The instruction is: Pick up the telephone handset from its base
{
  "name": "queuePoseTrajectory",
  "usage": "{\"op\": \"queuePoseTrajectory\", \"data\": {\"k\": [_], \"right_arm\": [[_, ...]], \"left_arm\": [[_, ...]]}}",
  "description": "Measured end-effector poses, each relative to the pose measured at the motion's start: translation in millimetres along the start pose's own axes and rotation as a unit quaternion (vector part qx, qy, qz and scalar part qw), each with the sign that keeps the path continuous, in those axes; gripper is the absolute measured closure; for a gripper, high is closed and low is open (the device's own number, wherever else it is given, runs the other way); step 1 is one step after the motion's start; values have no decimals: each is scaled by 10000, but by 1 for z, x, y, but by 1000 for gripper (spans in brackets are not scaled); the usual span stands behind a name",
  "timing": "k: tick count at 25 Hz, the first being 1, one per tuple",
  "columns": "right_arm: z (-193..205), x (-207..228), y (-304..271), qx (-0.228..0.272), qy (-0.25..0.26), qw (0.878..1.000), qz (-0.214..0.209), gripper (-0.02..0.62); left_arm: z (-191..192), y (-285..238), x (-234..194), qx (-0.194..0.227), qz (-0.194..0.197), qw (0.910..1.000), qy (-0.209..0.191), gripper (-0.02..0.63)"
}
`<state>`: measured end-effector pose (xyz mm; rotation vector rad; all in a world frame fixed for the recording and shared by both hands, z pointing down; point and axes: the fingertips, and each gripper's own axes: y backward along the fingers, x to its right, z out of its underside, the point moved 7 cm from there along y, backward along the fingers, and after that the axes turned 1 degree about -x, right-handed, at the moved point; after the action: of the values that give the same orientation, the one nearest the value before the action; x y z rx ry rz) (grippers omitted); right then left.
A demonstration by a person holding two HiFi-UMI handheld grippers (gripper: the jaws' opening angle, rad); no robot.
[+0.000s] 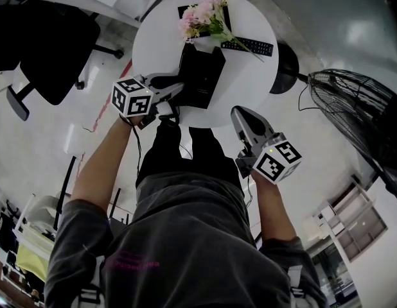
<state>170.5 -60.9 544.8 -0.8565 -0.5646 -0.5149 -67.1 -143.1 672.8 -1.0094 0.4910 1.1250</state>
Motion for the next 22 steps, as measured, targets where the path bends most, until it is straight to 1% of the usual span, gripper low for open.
{"op": "queuePoseTrajectory", "data": {"k": [8, 12, 18, 22], "right_arm": [[1, -9, 2, 66, 71, 9999, -36, 575], [-6, -16, 6, 192, 145, 9997, -60, 575], [-14, -30, 14, 393, 255, 9988, -105, 575], [-21, -42, 20, 536, 363, 9978, -155, 575]], "left_arm": [[0, 16, 10, 162, 90, 9998, -22, 528], [-5, 33, 27, 272, 116, 9995, -150, 528], [-18, 67, 58, 645, 98, 9973, -347, 528], [-30, 90, 84, 875, 53, 9945, -567, 528]]}}
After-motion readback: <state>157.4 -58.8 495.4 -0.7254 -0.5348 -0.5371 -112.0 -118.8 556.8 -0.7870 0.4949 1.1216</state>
